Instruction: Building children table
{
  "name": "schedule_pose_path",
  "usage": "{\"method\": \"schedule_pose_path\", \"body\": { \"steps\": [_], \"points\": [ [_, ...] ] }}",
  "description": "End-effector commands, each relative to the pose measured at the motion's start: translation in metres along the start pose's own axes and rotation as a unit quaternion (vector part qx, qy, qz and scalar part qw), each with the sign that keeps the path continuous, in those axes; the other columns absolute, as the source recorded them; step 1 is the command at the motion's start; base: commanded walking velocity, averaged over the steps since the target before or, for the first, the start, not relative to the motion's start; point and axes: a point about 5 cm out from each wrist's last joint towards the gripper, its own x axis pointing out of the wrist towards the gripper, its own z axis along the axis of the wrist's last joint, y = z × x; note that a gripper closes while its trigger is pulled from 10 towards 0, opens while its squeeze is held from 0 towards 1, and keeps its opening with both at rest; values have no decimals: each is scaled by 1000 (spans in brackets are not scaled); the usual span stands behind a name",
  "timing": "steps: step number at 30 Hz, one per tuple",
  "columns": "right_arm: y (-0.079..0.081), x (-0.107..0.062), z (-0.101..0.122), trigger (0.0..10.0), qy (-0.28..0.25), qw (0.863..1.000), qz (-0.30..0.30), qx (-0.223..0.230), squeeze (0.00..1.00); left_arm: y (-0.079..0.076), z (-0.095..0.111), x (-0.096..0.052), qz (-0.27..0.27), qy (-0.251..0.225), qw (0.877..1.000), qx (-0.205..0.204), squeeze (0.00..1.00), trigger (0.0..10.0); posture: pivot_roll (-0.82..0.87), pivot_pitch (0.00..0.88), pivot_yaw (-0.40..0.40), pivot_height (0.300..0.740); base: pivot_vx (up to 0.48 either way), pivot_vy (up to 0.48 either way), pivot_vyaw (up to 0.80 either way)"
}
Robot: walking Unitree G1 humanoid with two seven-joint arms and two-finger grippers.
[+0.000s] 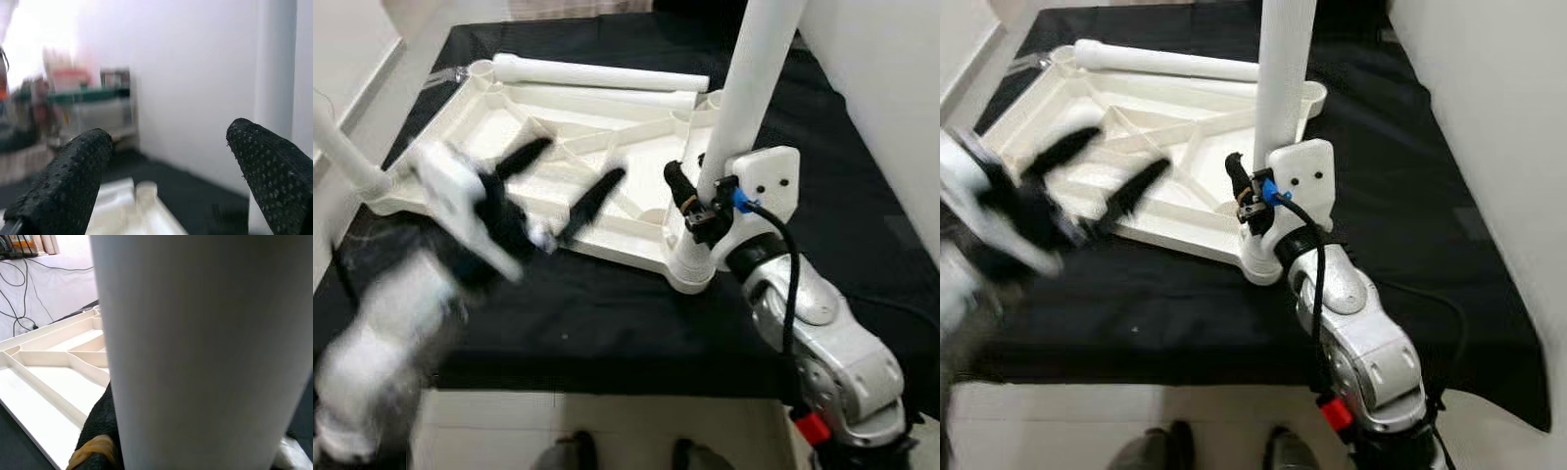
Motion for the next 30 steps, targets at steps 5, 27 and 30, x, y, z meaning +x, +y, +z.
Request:
{"method": "schedule_pose_path", "body": {
  "steps": [5,27,30],
  "points": [
    [-8,1,-32,10000,82,996,-35,-1,0,15,16,19,-43,-30,998,-41,0,10000,8,268,36,740,0,0,0],
    [7,8,-20,10000,45,999,-8,17,0,-16,-23,107,-309,68,935,-158,0,10000,9,254,48,740,0,0,0],
    [8,9,-19,10000,43,999,-7,18,0,-22,-24,111,-338,76,926,-148,0,10000,7,252,50,740,0,0,0]
  ]
}}
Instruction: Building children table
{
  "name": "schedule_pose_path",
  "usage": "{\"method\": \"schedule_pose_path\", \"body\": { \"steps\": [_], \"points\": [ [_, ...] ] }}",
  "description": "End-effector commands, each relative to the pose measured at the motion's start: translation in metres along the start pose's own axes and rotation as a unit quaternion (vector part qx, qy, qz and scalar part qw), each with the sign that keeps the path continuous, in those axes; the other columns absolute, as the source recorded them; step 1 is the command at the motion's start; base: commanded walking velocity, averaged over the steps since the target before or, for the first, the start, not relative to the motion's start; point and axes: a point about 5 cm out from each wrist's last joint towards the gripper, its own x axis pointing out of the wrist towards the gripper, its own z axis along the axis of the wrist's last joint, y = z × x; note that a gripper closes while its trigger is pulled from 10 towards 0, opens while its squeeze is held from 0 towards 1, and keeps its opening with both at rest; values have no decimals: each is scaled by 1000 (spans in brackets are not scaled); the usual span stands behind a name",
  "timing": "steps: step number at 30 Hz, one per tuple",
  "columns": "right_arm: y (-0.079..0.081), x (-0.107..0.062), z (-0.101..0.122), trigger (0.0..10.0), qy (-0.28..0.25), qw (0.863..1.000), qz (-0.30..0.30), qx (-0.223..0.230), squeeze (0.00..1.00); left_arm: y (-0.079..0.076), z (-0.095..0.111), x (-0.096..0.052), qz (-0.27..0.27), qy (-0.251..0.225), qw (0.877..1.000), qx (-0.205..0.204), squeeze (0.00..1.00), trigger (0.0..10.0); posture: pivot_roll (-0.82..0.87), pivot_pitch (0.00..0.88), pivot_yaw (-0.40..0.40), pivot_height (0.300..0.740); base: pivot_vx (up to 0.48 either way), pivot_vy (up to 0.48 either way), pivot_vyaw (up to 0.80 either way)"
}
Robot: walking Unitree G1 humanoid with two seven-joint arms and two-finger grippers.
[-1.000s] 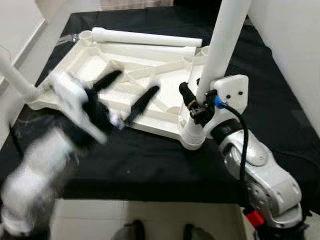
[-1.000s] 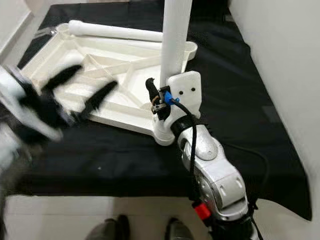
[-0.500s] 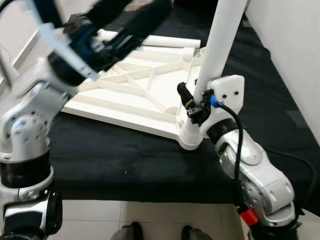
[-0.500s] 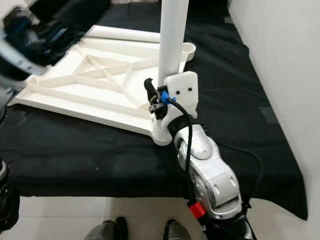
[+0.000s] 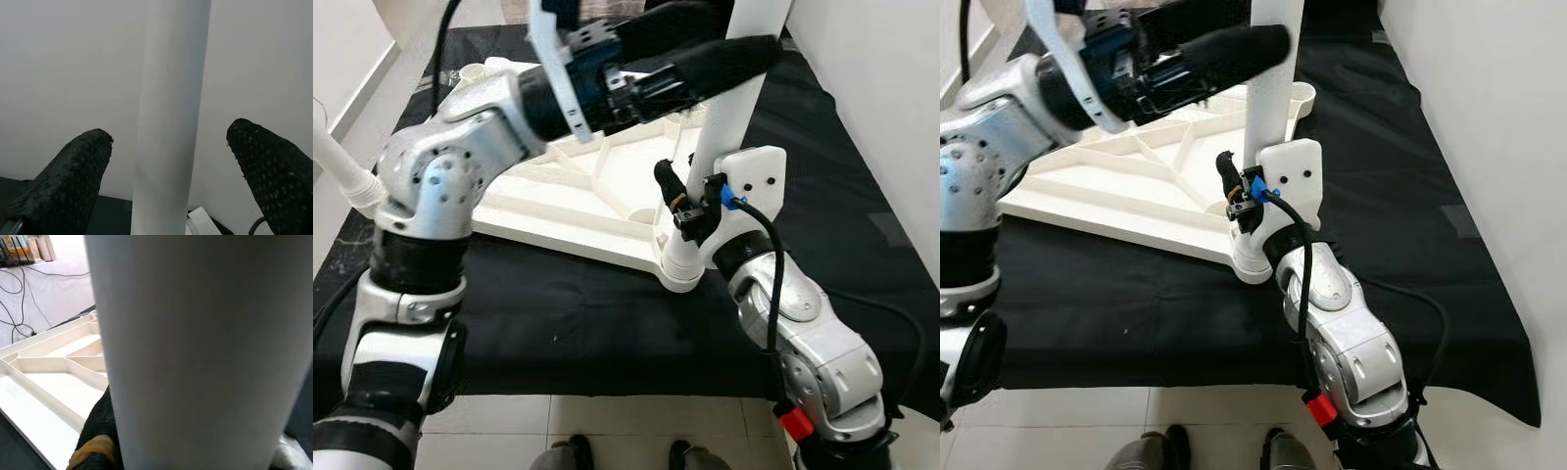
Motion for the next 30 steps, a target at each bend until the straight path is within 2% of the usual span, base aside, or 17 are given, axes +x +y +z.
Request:
{"method": "schedule_pose_path", "body": {
  "steps": [1,2,3,4,5,13,24,25,26,30],
  "points": [
    [-1,1,-20,10000,52,999,-8,1,0,-3,1,4,-23,8,1000,12,0,10000,7,252,50,740,0,0,0],
    [0,1,-19,10000,50,999,-7,1,0,-3,1,6,-30,17,999,17,0,10000,6,252,52,740,0,0,0],
    [0,2,-19,10000,49,999,-7,1,0,-2,1,7,-29,26,999,29,0,7961,6,252,52,740,0,0,0],
    [0,2,-19,10000,49,999,-7,1,0,-2,1,7,-29,26,999,29,0,7961,6,252,52,740,0,0,0],
    [0,2,-19,10000,48,999,-7,1,0,0,1,7,-29,35,998,37,0,0,6,252,52,740,0,0,0],
    [1,2,-17,10000,45,999,-5,4,0,8,3,18,-29,50,997,51,0,0,9,253,55,740,0,0,0],
    [3,3,-14,10000,37,999,4,-4,0,17,-1,21,-29,65,995,63,0,0,5,252,58,740,0,0,0],
    [5,3,-13,10000,33,999,14,-4,114,18,-2,21,-28,67,995,64,0,0,5,253,58,740,0,0,0],
    [7,2,-12,10000,27,999,26,-2,1000,18,-2,21,-27,69,995,64,0,0,6,253,59,740,0,0,0],
    [10,2,-7,10000,10,998,58,6,1000,17,-3,21,-29,69,995,63,0,0,7,253,64,740,0,0,0]
  ]
}}
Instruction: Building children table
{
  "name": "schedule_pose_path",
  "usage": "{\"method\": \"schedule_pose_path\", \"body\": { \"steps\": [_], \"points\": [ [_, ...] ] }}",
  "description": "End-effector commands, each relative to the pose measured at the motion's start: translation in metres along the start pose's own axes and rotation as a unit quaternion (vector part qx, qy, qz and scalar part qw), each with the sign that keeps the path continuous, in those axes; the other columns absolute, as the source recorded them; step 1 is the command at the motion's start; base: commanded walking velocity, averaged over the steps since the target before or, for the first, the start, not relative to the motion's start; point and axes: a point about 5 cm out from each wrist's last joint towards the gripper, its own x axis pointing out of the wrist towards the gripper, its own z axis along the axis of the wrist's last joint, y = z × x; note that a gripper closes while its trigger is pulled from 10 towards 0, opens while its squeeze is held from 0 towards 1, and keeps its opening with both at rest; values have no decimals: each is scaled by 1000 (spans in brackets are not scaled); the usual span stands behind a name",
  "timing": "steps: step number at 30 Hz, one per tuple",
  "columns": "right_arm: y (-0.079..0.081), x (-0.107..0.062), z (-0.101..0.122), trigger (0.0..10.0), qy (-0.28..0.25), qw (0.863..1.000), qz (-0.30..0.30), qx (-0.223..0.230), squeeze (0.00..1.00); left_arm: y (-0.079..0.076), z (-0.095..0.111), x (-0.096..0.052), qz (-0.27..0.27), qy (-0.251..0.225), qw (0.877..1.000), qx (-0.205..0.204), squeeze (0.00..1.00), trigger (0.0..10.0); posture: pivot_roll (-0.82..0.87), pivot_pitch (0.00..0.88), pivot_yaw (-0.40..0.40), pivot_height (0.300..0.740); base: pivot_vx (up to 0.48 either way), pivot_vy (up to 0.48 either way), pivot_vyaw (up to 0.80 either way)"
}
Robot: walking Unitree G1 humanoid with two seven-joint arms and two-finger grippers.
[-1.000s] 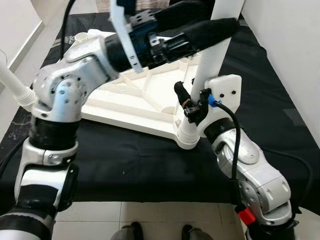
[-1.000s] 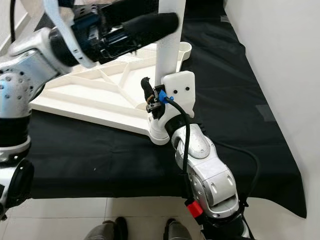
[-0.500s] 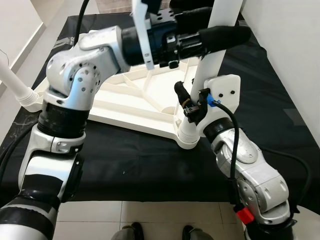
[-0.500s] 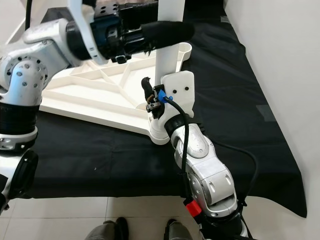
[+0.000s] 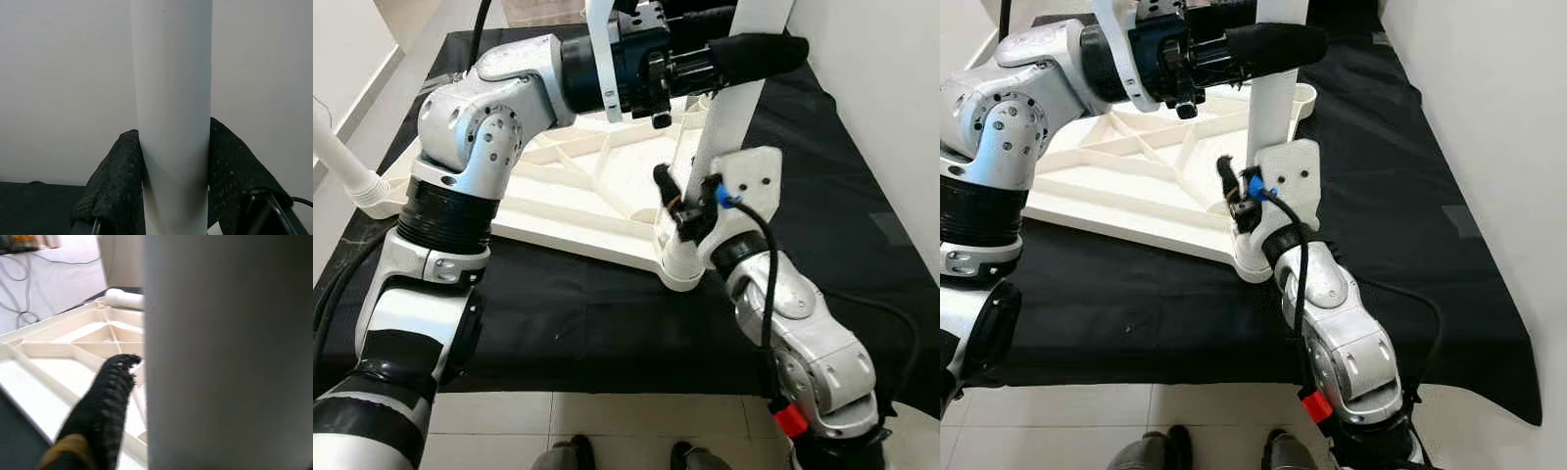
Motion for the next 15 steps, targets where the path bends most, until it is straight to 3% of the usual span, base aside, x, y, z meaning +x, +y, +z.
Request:
{"method": "schedule_pose_path", "body": {
  "steps": [1,7,12,13,15],
  "points": [
    [6,1,3,10000,-15,998,59,21,1000,-1,-4,2,-8,18,1000,8,0,0,6,252,67,740,0,0,0],
    [-1,2,16,10000,-48,988,135,53,1000,-3,-4,0,-14,15,1000,9,0,0,8,254,73,740,0,0,0],
    [-19,1,25,10000,-61,978,198,22,1000,-5,-3,0,-20,12,1000,10,0,0,15,249,77,740,0,0,0],
    [-26,1,25,10000,-58,974,219,5,620,-6,-2,1,-22,11,1000,9,0,0,18,249,79,740,0,0,0],
    [-26,1,25,10000,-58,974,219,5,620,-6,-2,1,-22,11,1000,9,0,0,18,249,79,740,0,0,0]
  ]
}}
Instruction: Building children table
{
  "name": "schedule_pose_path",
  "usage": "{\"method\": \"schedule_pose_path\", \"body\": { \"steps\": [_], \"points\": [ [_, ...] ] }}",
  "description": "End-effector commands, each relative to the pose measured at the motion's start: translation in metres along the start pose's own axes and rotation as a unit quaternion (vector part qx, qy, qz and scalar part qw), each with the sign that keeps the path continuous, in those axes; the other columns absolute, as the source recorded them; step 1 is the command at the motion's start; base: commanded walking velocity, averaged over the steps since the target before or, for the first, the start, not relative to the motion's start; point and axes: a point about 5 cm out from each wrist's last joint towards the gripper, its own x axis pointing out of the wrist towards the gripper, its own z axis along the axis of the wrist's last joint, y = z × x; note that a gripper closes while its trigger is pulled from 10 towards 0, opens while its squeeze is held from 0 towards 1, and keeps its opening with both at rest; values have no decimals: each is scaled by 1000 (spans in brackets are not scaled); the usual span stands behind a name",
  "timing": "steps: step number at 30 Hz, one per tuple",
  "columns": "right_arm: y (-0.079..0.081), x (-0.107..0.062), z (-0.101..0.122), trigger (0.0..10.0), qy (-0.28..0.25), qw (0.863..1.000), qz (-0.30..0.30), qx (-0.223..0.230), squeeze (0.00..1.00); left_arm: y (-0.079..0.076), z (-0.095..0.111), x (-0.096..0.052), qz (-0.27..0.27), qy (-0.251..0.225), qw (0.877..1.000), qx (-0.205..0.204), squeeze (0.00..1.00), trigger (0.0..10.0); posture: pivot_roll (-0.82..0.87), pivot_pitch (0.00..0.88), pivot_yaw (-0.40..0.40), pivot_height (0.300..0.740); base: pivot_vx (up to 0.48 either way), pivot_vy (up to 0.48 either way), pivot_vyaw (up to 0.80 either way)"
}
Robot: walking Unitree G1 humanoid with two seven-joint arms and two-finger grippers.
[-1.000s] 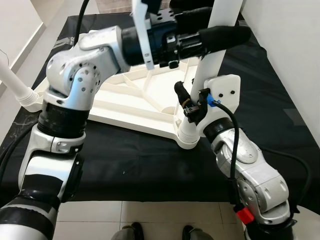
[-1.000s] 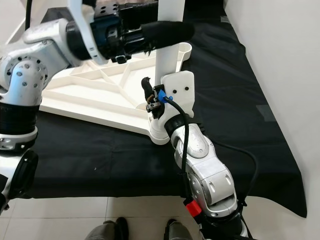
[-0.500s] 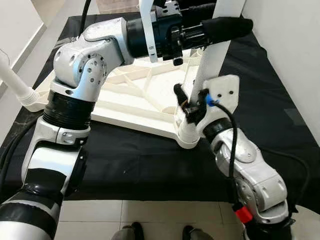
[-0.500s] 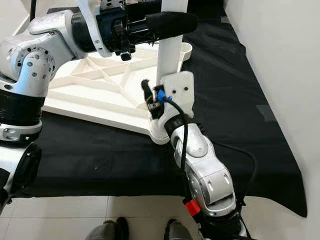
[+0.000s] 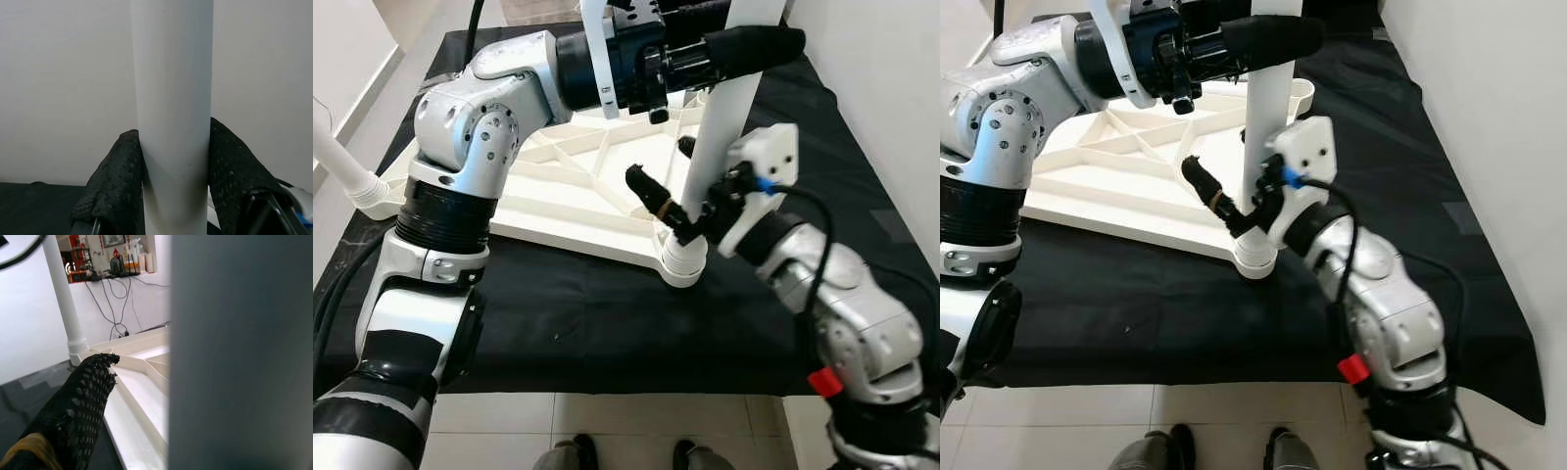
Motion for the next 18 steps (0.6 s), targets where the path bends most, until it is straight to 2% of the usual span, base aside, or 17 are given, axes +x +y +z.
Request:
{"method": "schedule_pose_path", "body": {
  "steps": [1,3,6,8,12,13,14,15,18],
  "points": [
    [-1,1,1,10000,-6,999,39,-7,0,-5,-4,1,-12,14,1000,1,0,0,23,248,84,740,0,0,0],
    [-11,1,3,10000,-7,997,79,-18,0,-6,-3,2,-15,14,1000,-1,0,0,23,248,84,740,0,0,0],
    [-15,-1,4,10000,-11,991,129,-15,0,-7,-2,2,-17,14,1000,-2,0,0,30,248,88,740,0,0,0],
    [-23,-3,2,10000,-2,986,165,-13,0,-7,-2,1,-18,13,1000,-2,0,0,34,246,90,740,0,0,0],
    [-37,-3,3,10000,-9,982,189,1,0,-7,-1,2,-19,12,1000,-2,0,0,42,247,90,740,0,0,0],
    [-42,-3,4,3098,-19,980,196,11,0,-7,-1,2,-19,11,1000,-2,0,0,42,247,90,740,0,0,0],
    [-42,-3,4,3098,-19,980,196,11,0,-7,-1,2,-19,11,1000,-2,0,0,42,247,90,740,0,0,0],
    [-47,-2,5,0,-24,979,202,15,0,-6,0,3,-19,10,1000,-2,0,0,45,248,90,740,0,0,0],
    [-50,-1,5,0,-25,977,210,13,0,-6,0,3,-18,9,1000,-3,0,0,45,248,90,740,0,0,0]
  ]
}}
